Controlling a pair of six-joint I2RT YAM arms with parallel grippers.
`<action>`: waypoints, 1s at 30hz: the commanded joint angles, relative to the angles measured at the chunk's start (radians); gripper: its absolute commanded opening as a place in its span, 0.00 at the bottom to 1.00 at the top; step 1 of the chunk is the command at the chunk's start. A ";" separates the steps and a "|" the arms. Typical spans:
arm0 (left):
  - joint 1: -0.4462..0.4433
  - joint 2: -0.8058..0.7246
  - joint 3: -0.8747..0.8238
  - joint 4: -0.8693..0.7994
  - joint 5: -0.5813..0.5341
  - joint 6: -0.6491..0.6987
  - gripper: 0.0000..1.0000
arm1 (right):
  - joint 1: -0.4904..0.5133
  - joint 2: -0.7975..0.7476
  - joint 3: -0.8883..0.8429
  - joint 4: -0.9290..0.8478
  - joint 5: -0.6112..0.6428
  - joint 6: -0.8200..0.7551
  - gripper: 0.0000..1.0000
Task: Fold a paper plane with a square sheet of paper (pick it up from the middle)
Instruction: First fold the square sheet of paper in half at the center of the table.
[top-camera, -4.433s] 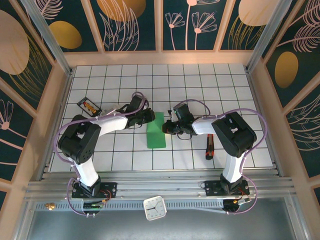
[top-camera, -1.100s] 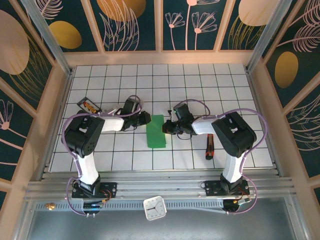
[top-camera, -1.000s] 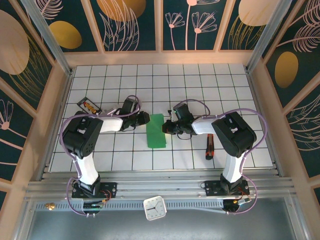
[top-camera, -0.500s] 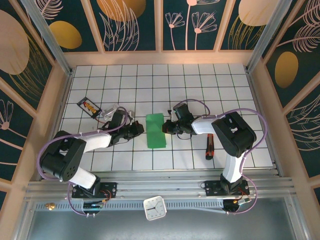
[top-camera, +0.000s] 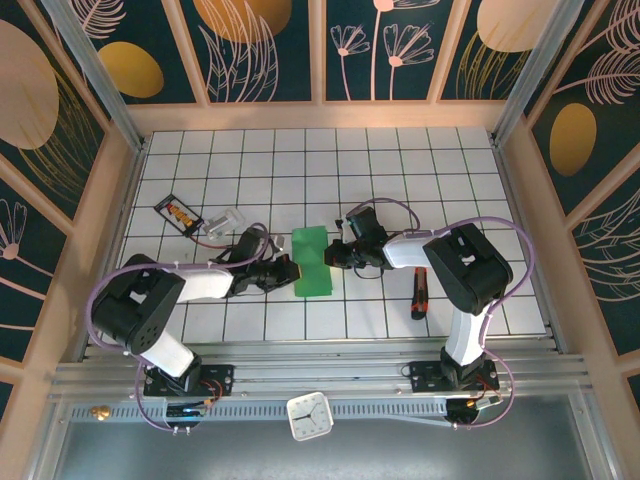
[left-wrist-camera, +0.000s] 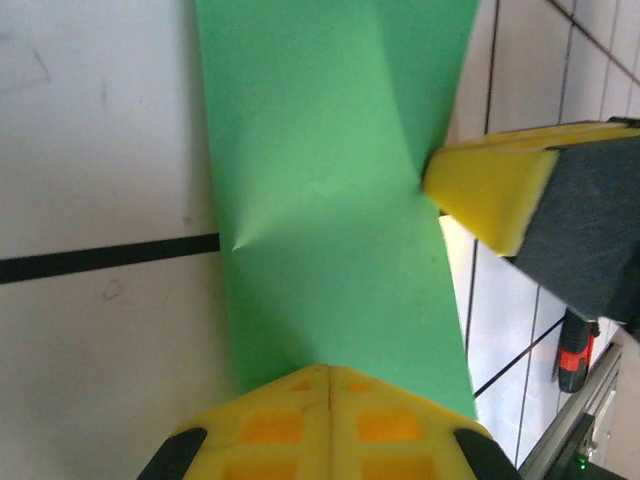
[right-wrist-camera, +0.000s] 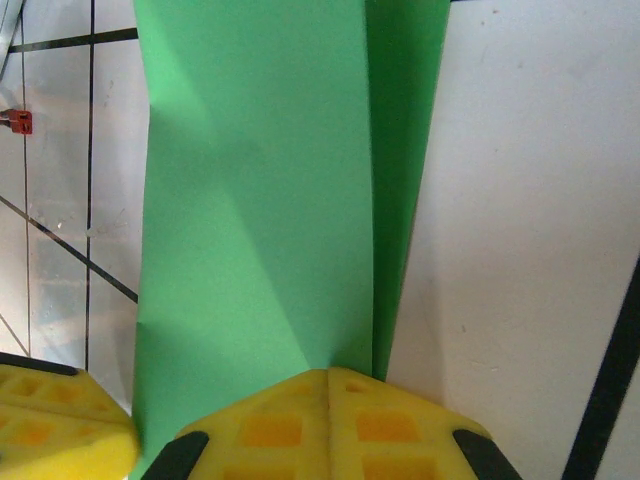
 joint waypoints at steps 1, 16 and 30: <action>-0.005 0.027 -0.007 -0.012 0.011 0.011 0.00 | -0.006 0.090 -0.032 -0.152 0.201 -0.032 0.00; -0.005 0.010 0.022 -0.162 -0.021 0.099 0.03 | -0.005 0.088 -0.037 -0.153 0.206 -0.032 0.00; 0.012 0.029 0.127 -0.074 -0.027 0.023 0.03 | -0.006 0.086 -0.035 -0.149 0.203 -0.033 0.00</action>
